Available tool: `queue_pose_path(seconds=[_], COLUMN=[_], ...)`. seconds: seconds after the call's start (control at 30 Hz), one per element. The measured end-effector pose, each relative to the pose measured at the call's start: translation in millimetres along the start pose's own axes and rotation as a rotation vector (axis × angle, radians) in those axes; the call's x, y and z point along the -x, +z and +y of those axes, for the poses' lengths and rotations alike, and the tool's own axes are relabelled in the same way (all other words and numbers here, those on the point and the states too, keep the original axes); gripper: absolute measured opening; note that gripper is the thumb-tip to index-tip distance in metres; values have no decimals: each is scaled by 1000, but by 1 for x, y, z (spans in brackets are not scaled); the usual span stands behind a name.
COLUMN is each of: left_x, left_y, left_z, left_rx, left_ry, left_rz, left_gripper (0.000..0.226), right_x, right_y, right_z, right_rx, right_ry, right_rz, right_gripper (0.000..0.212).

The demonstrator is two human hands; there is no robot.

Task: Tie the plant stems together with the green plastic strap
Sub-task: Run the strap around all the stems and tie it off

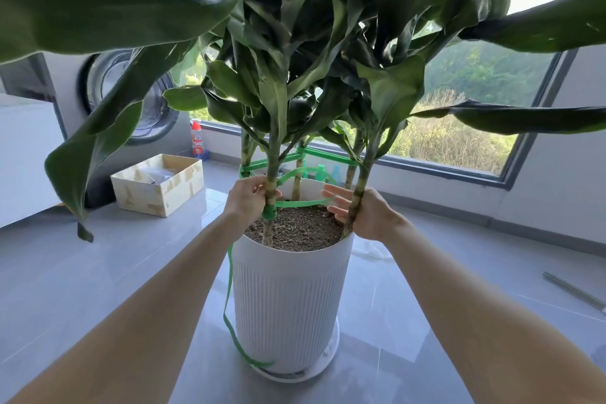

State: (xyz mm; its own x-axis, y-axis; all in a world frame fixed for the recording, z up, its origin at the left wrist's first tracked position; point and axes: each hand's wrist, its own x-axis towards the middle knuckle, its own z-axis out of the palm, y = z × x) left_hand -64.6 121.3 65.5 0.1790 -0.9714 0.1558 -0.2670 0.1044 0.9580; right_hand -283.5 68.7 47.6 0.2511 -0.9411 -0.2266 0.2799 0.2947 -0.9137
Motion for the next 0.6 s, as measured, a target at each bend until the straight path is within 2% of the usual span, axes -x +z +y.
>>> queue_pose_path(seconds=[0.3, 0.47, 0.6], left_x=[10, 14, 24], left_y=[-7, -15, -23], left_z=[7, 5, 8], left_rx=[-410, -541, -643], left_ry=[180, 208, 226], left_rz=[125, 152, 123], left_gripper=[28, 27, 26], right_x=[13, 28, 48], right_y=[-2, -8, -12], right_z=[2, -7, -17], right_rx=[-202, -257, -433], right_ry=[-116, -240, -269], right_rz=[209, 424, 577], right_gripper=[13, 40, 40])
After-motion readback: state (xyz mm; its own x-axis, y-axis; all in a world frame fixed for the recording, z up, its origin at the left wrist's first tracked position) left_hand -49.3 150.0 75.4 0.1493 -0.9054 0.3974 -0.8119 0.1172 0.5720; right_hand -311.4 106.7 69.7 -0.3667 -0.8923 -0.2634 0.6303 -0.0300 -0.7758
